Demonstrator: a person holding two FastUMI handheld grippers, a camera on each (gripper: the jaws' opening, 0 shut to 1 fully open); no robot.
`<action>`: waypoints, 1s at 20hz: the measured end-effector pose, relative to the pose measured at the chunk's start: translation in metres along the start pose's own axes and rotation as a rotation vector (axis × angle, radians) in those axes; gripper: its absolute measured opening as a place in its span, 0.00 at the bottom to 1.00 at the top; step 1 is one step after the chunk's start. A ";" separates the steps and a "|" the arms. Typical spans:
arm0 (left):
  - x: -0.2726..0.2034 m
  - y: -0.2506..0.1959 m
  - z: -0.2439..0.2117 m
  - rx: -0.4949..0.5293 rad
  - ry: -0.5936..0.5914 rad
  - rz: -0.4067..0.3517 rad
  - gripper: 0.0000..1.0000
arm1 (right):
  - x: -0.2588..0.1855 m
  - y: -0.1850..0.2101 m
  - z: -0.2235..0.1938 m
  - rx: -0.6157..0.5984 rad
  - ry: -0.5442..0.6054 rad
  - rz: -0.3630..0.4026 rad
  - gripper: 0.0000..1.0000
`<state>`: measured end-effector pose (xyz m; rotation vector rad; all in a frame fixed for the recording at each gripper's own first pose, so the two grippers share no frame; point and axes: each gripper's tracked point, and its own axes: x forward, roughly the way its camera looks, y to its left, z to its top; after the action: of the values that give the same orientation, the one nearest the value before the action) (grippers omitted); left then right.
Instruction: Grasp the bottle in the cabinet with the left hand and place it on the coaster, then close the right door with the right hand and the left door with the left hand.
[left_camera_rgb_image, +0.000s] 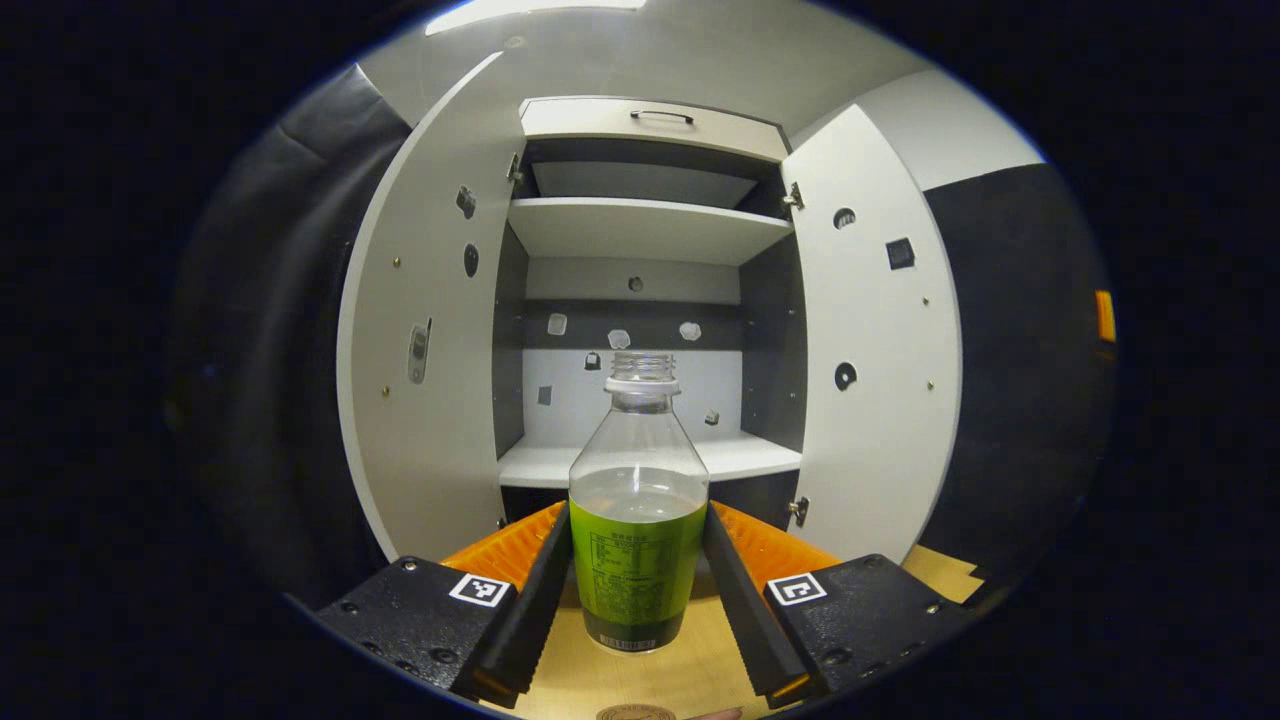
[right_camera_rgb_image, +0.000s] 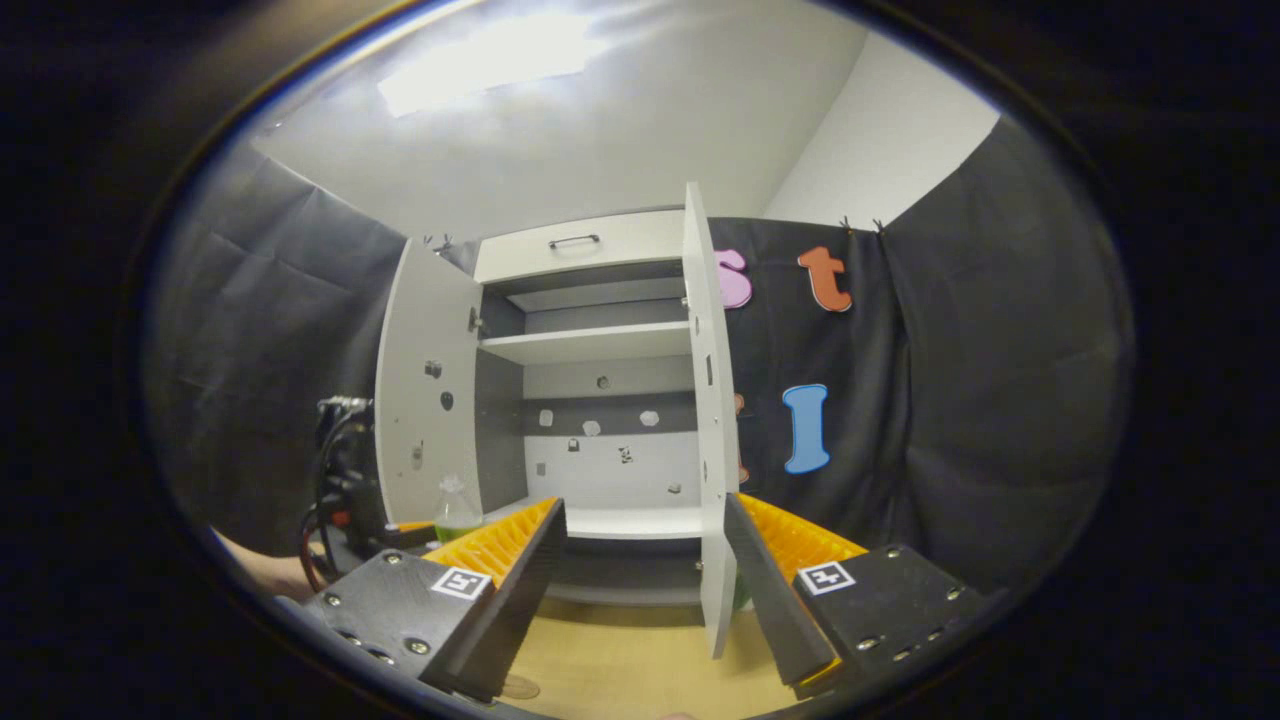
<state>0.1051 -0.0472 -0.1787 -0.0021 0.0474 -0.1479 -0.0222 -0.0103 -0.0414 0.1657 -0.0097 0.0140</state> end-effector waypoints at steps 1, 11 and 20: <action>-0.006 -0.001 -0.015 -0.007 0.021 0.000 0.79 | 0.000 -0.001 -0.003 0.004 0.003 0.001 0.94; -0.061 0.005 -0.137 0.027 0.151 0.010 0.80 | 0.019 -0.005 -0.038 -0.031 0.088 0.005 0.94; -0.056 -0.007 -0.213 -0.002 0.182 -0.099 0.80 | 0.055 0.059 -0.052 0.068 0.118 0.118 0.97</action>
<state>0.0388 -0.0452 -0.3888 0.0073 0.2294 -0.2464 0.0322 0.0574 -0.0827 0.2321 0.0985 0.1415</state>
